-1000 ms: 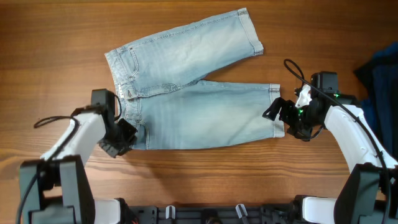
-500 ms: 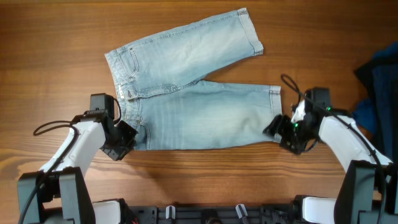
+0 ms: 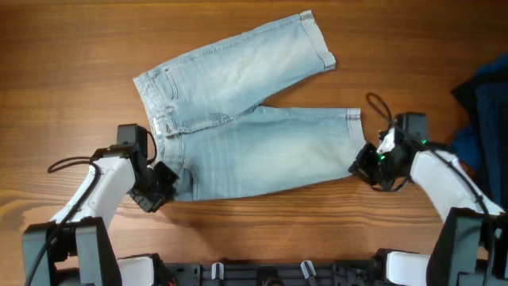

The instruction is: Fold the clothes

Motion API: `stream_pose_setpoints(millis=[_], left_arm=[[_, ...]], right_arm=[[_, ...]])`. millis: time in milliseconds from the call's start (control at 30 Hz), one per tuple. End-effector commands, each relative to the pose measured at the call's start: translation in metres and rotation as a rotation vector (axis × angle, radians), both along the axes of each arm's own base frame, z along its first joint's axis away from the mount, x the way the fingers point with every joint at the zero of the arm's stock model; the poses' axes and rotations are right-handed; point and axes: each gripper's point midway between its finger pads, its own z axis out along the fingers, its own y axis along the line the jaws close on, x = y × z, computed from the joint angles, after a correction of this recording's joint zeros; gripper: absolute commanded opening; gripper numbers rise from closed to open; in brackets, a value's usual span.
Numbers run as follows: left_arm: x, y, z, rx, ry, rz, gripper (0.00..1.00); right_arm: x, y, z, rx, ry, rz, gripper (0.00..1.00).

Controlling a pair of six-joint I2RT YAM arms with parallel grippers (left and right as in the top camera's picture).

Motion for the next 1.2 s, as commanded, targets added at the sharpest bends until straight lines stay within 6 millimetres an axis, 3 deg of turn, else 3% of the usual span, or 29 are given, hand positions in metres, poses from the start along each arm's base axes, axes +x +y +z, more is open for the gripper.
stream_pose_setpoints(millis=[0,200,267,333,400,467,600,733,833,967,1167], left_arm=[[-0.005,-0.005,0.019,-0.026,-0.034,-0.075,0.04],[-0.024,-0.018,0.061,-0.086,-0.103,-0.072,0.04],[-0.02,-0.017,0.08,-0.076,-0.179,-0.076,0.04],[0.0,-0.014,0.101,-0.05,-0.303,-0.08,0.04],[0.031,-0.003,0.129,0.021,-0.477,-0.08,0.04],[0.061,0.019,0.15,0.153,-0.616,-0.056,0.04],[0.087,0.034,0.148,0.231,-0.658,-0.036,0.04],[0.118,0.037,0.142,0.243,-0.703,-0.029,0.04],[0.133,0.047,0.124,0.287,-0.67,-0.02,0.04],[0.147,0.058,0.107,0.343,-0.65,-0.007,0.04],[0.196,0.071,0.097,0.423,-0.761,-0.025,0.09]], right_arm=[[0.036,-0.021,0.043,-0.075,-0.106,0.073,0.04],[0.043,-0.024,0.113,-0.106,-0.126,0.206,0.04],[0.052,-0.025,0.128,-0.114,-0.162,0.202,0.04],[0.069,-0.025,0.143,-0.112,-0.232,0.179,0.04],[0.094,-0.017,0.159,-0.061,-0.352,0.165,0.04],[0.125,-0.009,0.175,0.006,-0.473,0.117,0.04],[0.181,0.021,0.193,0.128,-0.658,0.111,0.04],[0.232,0.053,0.193,0.219,-0.791,0.112,0.04],[0.265,0.077,0.172,0.321,-0.811,0.067,0.04],[0.286,0.094,0.136,0.378,-0.796,0.036,0.04],[0.305,0.111,0.105,0.423,-0.832,0.02,0.04]])
